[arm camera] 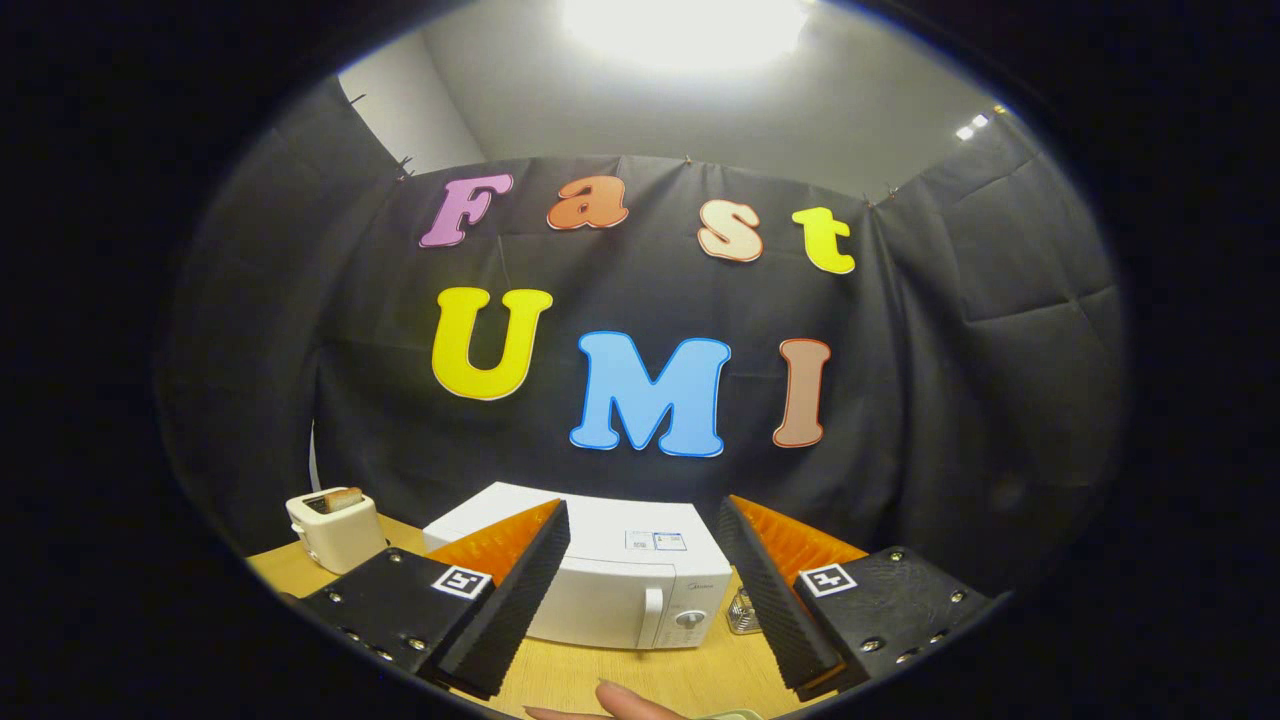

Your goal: Open the microwave, put the food inside, and close the microwave door.

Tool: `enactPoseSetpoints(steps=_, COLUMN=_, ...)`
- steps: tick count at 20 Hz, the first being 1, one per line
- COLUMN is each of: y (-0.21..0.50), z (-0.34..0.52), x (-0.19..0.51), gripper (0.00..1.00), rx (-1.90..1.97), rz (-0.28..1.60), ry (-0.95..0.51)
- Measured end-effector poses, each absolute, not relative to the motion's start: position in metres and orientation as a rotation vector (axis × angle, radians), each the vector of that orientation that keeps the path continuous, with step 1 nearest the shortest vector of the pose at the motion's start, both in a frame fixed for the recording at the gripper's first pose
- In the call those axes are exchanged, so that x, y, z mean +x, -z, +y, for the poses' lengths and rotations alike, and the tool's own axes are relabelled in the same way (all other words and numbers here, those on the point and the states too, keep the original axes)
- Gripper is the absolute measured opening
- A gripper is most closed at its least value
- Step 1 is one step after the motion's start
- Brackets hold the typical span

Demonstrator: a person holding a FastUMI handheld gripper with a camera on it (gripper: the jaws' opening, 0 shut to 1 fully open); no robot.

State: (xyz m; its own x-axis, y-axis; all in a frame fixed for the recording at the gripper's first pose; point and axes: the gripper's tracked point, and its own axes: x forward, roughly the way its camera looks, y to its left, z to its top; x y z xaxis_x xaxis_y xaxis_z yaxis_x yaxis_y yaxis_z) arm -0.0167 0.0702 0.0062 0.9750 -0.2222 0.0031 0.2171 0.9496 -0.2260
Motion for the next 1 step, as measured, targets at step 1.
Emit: enactPoseSetpoints(steps=1, y=-0.0042, z=0.0716, x=-0.0173, gripper=0.96, rx=-0.226, rz=0.026, ry=0.216)
